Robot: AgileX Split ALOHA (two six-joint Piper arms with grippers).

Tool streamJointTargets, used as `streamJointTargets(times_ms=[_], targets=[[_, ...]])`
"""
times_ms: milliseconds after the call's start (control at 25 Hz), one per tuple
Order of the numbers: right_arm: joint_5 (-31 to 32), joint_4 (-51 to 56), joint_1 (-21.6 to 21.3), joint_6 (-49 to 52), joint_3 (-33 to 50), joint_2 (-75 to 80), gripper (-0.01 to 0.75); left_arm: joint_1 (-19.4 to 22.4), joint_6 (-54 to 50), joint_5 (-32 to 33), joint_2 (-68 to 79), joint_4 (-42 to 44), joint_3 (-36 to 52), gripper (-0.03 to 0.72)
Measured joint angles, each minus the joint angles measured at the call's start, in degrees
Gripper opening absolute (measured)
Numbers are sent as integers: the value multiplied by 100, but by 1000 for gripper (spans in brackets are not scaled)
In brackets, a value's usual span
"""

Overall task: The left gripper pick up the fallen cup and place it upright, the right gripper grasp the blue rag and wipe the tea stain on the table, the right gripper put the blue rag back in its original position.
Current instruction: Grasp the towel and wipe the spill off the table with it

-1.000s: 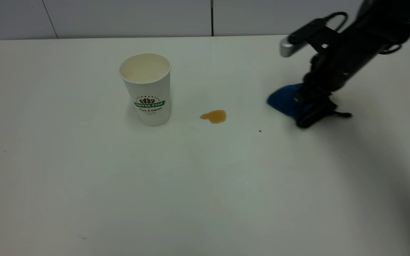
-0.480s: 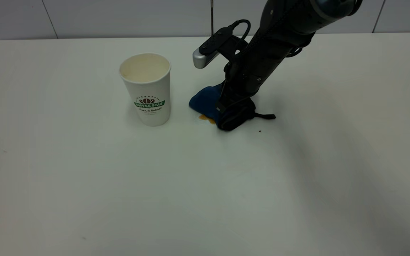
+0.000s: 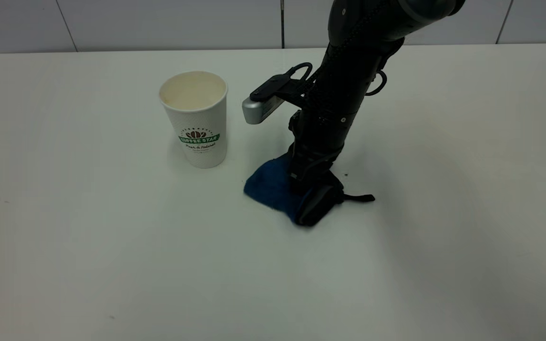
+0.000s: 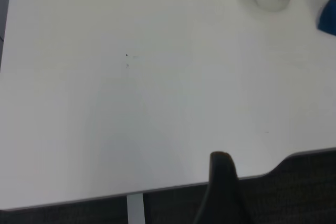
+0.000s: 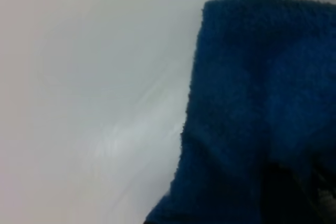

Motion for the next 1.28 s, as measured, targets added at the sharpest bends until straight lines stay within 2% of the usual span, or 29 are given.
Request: streamJointTargets(times_ms=[160,320,400,520,600,720,880,1000,1280], targets=[[-308,-1320,-40,1769,-26,-56,41,0,0,0,0,0,0,583],[-1429,-2658,-176,3311,-125,-18,41,0,0,0,0,0,0,583],[-1925,-2796,-217,3565,-129,17,41,0,0,0,0,0,0,583],[-2117,-2439,-158,3553,-129,51,41,0,0,0,0,0,0,583],[-1964,-1977,-67,3187,-147,51,41,0,0,0,0,0,0,583],[-1325,-1018,37,2212,-178,39,41,0,0,0,0,0,0,583],[119,-233,26,1179,-189,21,41,0,0,0,0,0,0,583],[735,-125,-214,1363,-182,39,42,0,0,0,0,0,0,583],[539,-1212,-1383,2691,-188,-10,43,0,11,0,0,0,0,583]])
